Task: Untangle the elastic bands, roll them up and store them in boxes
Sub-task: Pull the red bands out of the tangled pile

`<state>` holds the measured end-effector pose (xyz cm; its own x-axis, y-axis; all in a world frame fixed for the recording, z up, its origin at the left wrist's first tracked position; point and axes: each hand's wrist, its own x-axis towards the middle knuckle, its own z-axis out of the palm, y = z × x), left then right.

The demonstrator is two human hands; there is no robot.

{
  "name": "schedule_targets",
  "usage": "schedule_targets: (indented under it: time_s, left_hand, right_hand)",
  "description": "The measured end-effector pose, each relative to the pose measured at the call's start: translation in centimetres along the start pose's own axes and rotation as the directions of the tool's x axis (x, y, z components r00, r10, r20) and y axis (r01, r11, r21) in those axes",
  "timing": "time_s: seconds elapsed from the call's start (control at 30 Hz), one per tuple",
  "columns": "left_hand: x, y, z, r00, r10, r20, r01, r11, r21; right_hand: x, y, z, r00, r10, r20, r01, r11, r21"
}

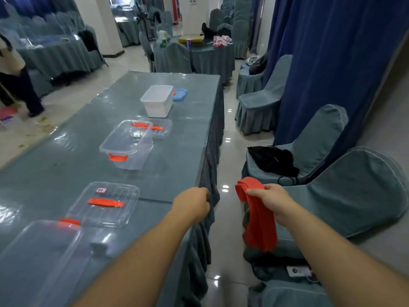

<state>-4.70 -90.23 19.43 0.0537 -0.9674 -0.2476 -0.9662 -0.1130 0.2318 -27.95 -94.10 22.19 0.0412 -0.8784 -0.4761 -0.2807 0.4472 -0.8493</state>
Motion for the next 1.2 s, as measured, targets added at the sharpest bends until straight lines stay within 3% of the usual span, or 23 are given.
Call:
schedule_targets:
  time_s: [0.3,0.57,0.77,0.9,1.2]
  left_hand:
    - [10.5,-0.5,-2.5,0.998,0.061,-0.034,-0.061,0.998,0.012]
    - [21.7,0.4,-2.4,0.998,0.053,-0.027,-0.053,0.998,0.017]
    - [31.5,2.5,-4.9,1.000,-0.010,0.014,0.009,0.996,0.091]
    - [37.4,3.9,-7.1,0.997,-0.069,-0.033,0.070,0.996,0.056]
    - [50.0,3.9,-10.4,0.989,-0.148,-0.004,0.148,0.989,-0.002]
  right_hand:
    - [9.3,-3.7,1.1,0.998,0.027,-0.055,-0.019,0.990,0.140]
    - [20.5,-7.6,-0.3,0.999,0.039,0.036,-0.045,0.986,0.162]
    - [29.9,-12.6,-3.4,0.995,0.046,0.090,-0.063,0.979,0.192]
    - [36.0,-16.0,-5.3,0.994,0.030,0.102,-0.053,0.973,0.225]
    - [46.9,-22.8,-6.4,0.992,0.063,0.106,-0.087,0.967,0.240]
